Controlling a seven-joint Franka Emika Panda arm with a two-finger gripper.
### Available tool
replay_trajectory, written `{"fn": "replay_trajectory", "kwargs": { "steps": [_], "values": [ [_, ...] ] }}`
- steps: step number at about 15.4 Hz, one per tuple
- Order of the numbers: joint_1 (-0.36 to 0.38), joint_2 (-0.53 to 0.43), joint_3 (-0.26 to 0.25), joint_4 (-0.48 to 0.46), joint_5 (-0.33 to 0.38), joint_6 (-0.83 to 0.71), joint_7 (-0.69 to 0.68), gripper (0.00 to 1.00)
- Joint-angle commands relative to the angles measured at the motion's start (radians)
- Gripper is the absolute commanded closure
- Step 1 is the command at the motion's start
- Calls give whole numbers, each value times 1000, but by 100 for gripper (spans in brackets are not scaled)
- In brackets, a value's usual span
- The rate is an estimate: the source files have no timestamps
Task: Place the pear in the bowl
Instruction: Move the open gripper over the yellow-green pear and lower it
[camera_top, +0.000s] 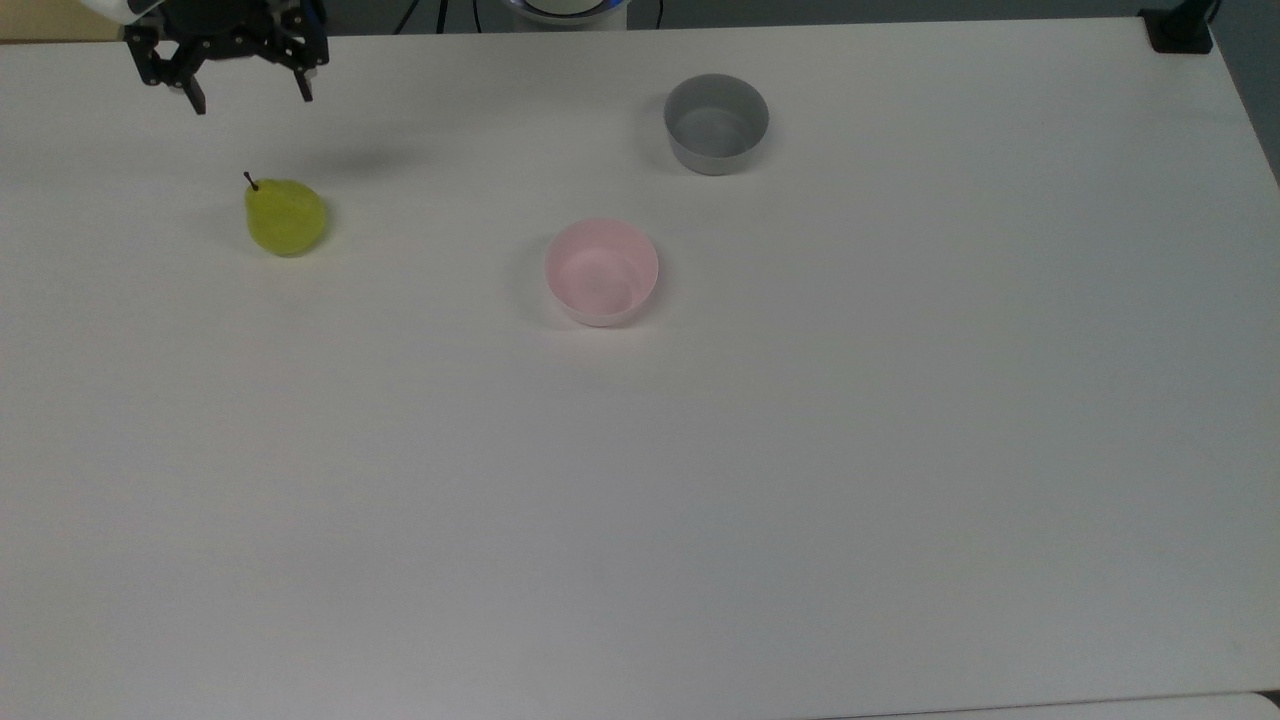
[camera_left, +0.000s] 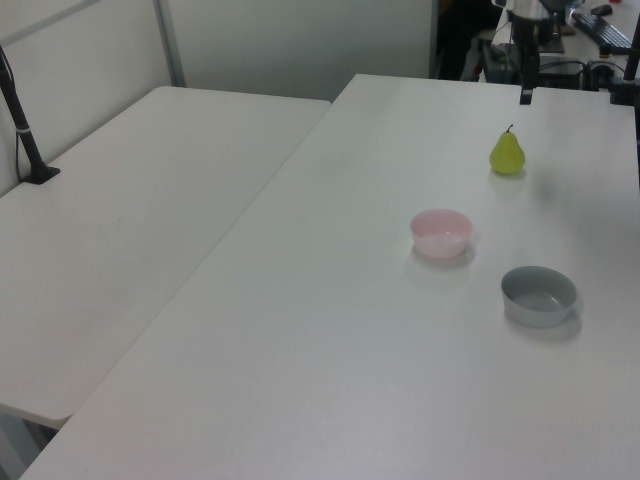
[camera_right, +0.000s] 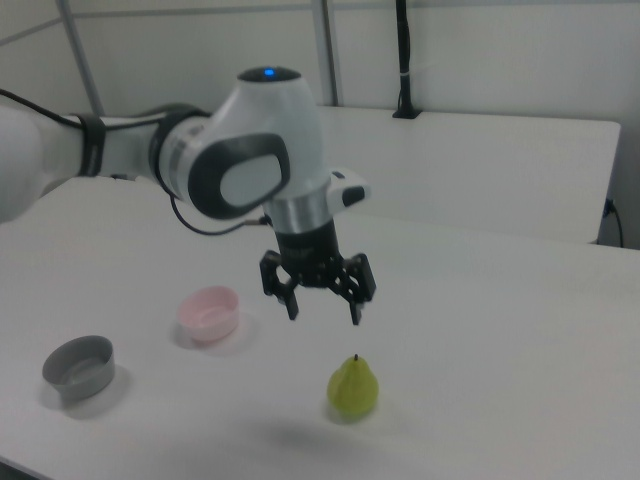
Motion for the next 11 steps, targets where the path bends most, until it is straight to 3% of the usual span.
{"fn": "replay_trajectory", "kwargs": {
  "steps": [1, 4, 8, 11],
  "values": [
    [-4, 21, -25, -86, 1, 145, -7, 0],
    [-6, 68, -38, -98, 13, 199, 11, 0],
    [-3, 97, -53, -121, 84, 272, 22, 0],
    [0, 130, -53, -121, 87, 285, 25, 0]
  ]
}}
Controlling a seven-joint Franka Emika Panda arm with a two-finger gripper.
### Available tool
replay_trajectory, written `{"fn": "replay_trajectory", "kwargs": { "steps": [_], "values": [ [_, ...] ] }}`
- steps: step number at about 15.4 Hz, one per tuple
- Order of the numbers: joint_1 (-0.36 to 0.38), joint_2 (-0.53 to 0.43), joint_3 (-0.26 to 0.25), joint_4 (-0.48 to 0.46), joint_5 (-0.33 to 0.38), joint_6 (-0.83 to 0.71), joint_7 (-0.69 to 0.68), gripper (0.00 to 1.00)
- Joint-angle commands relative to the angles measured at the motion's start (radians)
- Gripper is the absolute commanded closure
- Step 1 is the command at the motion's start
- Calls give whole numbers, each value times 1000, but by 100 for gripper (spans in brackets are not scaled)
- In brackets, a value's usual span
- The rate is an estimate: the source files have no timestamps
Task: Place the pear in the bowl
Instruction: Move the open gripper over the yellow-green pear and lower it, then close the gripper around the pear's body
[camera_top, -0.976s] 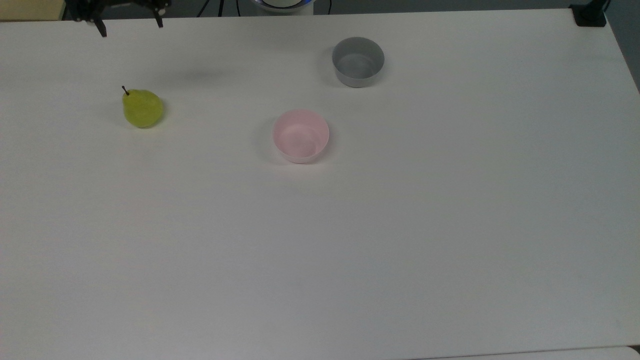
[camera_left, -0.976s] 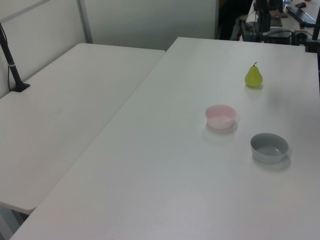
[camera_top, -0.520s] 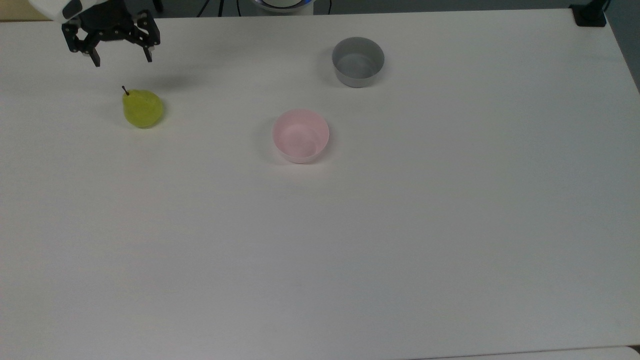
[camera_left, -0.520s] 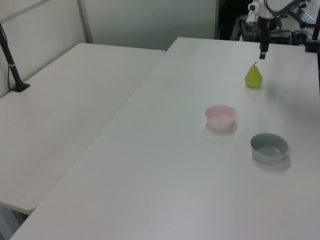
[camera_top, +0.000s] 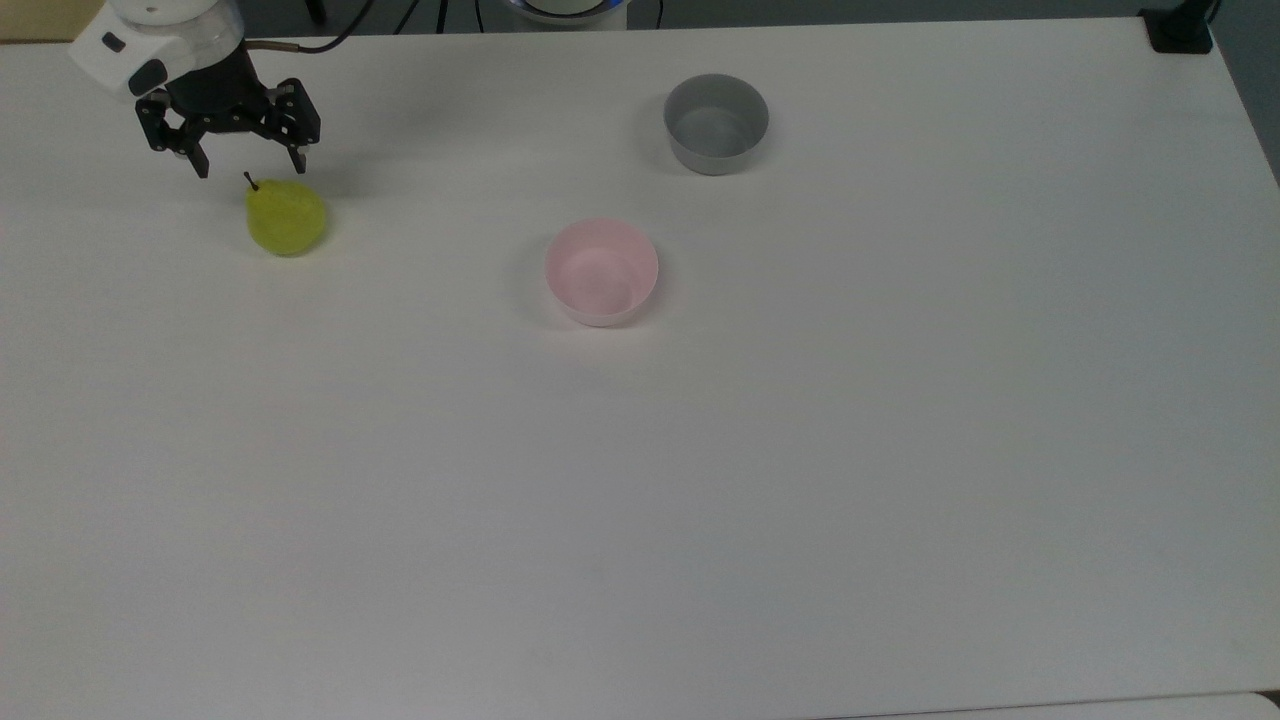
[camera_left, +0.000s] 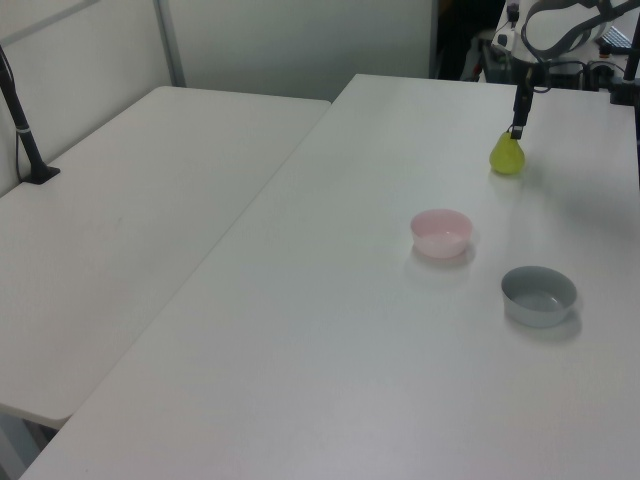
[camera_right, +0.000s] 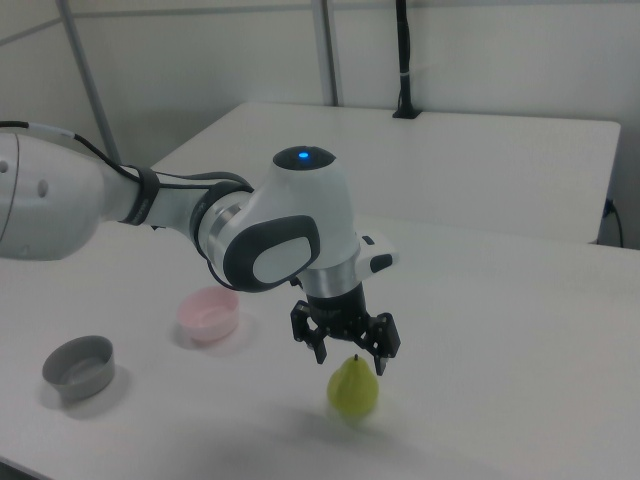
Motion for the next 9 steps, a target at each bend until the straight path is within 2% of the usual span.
{"fn": "replay_trajectory", "kwargs": {
  "steps": [1, 7, 8, 9],
  "values": [
    [17, 24, -9, -21, 24, 49, 27, 0],
    [28, 88, -8, -23, 26, 118, 58, 0],
    [28, 92, -8, -23, 26, 118, 60, 4],
    [26, 90, -8, -23, 26, 117, 61, 22]
  ]
}}
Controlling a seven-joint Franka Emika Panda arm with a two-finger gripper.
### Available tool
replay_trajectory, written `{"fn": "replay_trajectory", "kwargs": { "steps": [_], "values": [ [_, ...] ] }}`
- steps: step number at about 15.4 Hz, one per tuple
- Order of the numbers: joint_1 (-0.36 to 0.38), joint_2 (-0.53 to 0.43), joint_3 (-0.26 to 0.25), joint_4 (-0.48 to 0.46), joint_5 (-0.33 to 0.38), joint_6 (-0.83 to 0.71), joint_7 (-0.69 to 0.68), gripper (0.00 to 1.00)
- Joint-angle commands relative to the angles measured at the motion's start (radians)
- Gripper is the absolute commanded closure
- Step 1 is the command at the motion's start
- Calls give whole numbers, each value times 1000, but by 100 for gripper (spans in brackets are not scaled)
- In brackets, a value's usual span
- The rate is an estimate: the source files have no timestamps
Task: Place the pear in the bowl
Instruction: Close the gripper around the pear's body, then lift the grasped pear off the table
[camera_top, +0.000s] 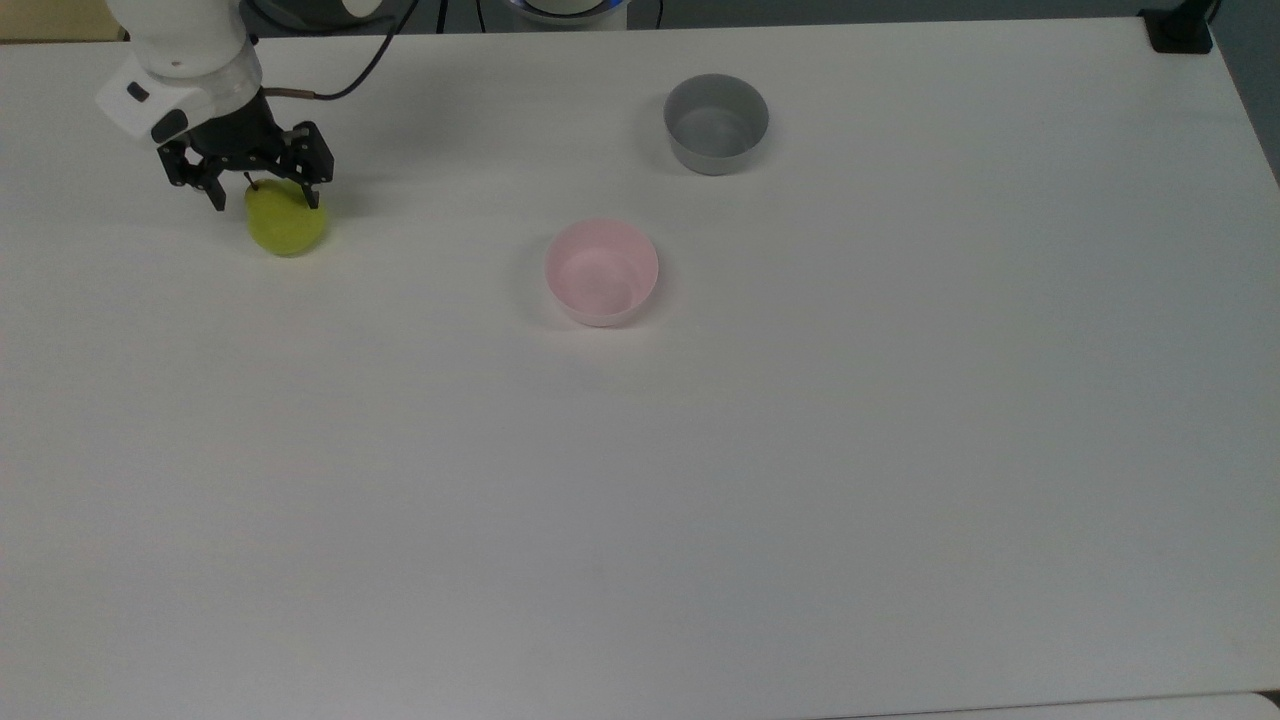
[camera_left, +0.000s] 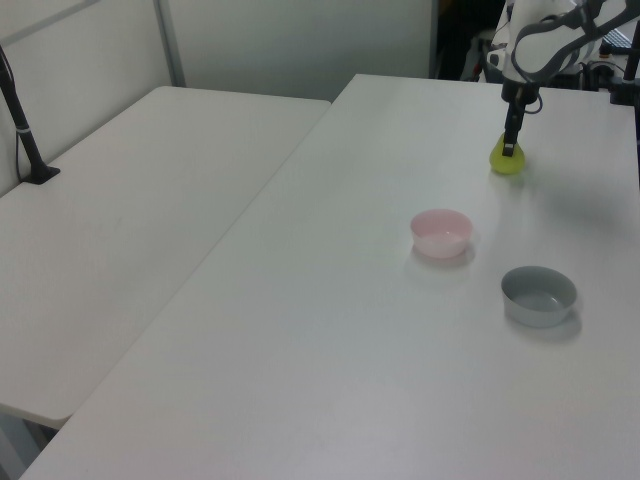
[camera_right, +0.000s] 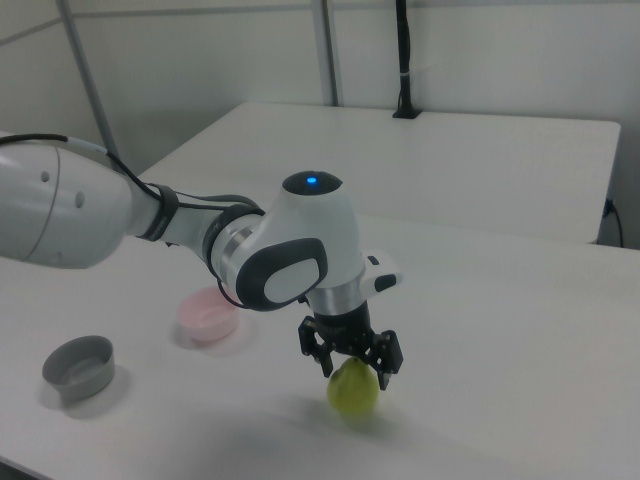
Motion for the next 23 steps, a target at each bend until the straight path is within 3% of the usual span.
{"fn": "replay_trajectory", "kwargs": {
  "steps": [1, 3, 4, 5, 11, 16, 23],
  "values": [
    [15, 4, -6, -20, 14, 36, 24, 44],
    [15, 5, -5, -20, 14, 30, 27, 81],
    [15, 2, -5, -20, 15, 29, 28, 93],
    [15, -1, -3, -19, 15, 27, 31, 98],
    [30, -55, 0, 30, 14, -74, 62, 100],
    [30, -81, 37, 182, 12, -261, 87, 99],
    [29, -107, 136, 447, 12, -588, 171, 99]
  ]
}}
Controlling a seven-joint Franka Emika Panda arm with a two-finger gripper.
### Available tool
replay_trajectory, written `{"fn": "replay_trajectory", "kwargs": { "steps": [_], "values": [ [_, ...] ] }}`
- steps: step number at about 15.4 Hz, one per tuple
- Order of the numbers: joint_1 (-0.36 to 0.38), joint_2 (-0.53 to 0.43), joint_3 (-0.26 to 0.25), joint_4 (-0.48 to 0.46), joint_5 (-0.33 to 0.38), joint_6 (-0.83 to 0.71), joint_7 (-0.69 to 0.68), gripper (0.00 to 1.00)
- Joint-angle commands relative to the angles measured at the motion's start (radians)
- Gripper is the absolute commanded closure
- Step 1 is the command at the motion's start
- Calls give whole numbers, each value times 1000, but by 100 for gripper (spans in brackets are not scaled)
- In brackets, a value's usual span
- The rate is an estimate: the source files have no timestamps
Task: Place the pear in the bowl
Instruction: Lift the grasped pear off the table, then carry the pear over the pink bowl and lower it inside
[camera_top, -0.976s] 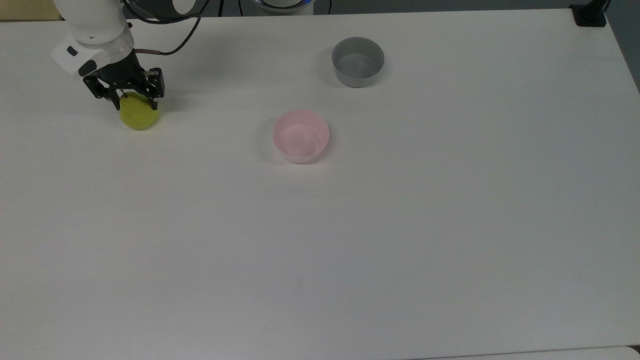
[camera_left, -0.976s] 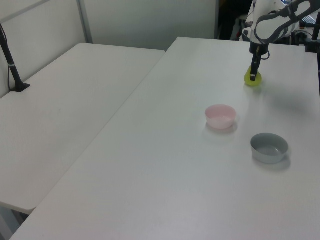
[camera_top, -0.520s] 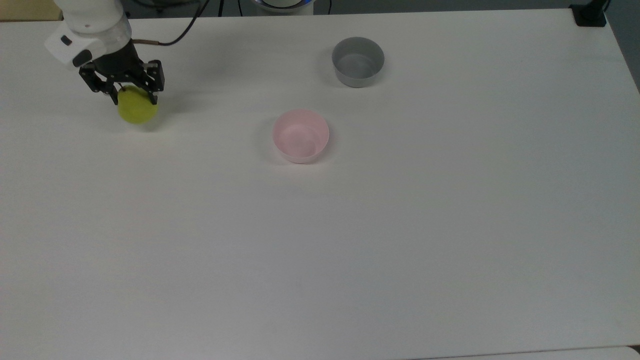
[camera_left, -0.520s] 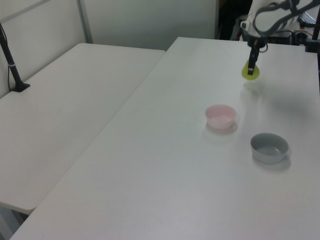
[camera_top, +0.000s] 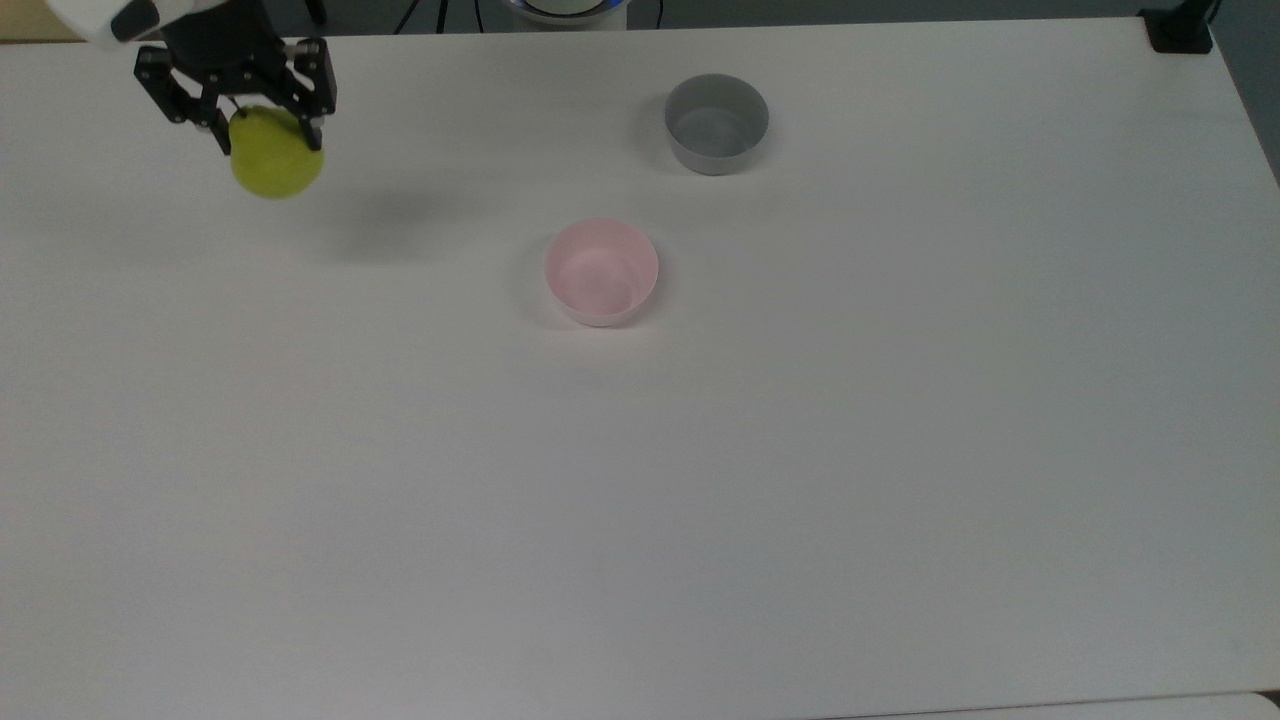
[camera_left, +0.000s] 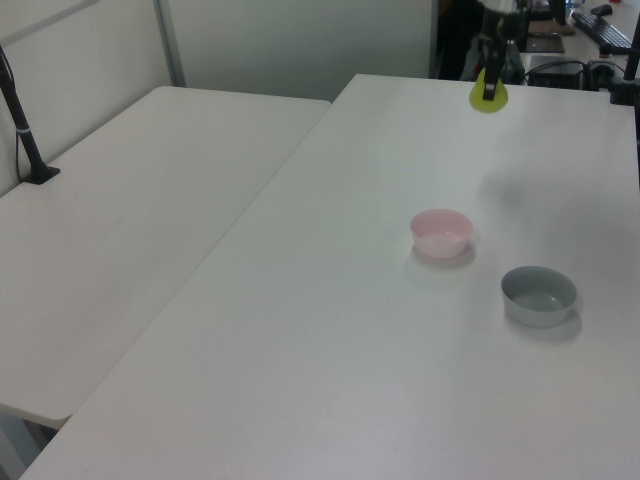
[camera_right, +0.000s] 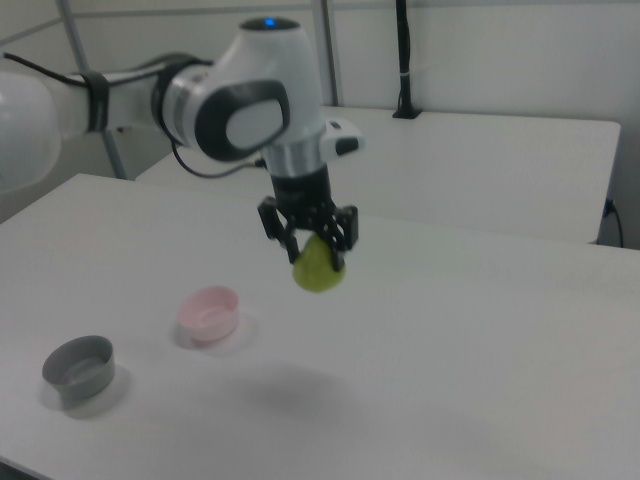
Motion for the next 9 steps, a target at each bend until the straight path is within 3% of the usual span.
{"fn": "replay_trajectory", "kwargs": {
  "steps": [1, 4, 9],
  "values": [
    [1, -7, 56, 147, 12, -194, 87, 99],
    [3, -29, 111, 161, 13, -228, 162, 99],
    [89, -62, 111, 129, 45, -213, 223, 99]
  ]
}}
